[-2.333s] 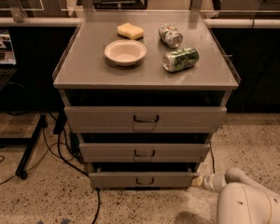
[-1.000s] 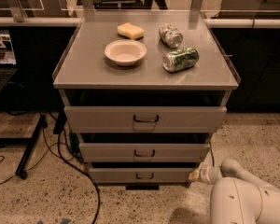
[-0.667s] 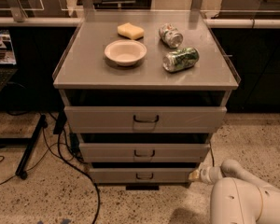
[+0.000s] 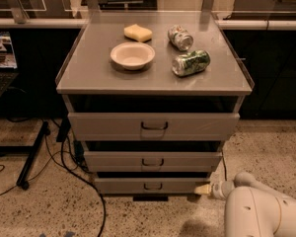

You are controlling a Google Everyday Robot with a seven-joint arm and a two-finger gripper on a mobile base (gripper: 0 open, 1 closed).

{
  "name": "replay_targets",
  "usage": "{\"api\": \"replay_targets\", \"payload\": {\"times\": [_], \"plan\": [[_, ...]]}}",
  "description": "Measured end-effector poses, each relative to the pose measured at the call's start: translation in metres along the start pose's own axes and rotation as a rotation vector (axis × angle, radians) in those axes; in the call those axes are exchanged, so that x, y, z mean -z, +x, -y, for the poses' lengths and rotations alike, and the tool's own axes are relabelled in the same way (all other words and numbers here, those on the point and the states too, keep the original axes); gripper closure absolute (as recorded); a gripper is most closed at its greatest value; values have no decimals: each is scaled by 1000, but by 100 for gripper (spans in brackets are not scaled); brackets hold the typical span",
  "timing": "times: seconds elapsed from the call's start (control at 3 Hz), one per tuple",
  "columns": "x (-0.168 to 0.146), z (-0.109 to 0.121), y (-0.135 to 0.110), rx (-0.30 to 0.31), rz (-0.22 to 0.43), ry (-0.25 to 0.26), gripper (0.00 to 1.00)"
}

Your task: Close bottom drawer

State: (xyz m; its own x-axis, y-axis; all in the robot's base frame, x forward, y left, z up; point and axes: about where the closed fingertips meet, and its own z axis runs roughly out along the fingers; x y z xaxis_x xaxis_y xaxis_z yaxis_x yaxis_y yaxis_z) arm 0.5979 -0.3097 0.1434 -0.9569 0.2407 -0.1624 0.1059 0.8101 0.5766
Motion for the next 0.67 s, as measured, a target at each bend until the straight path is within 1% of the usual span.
{"api": "replay_targets", "payload": {"times": [0.33,0.67], "plan": [[5,5,9,-2,-10,16,0],[5,5,10,-2,-11,16,0]]}}
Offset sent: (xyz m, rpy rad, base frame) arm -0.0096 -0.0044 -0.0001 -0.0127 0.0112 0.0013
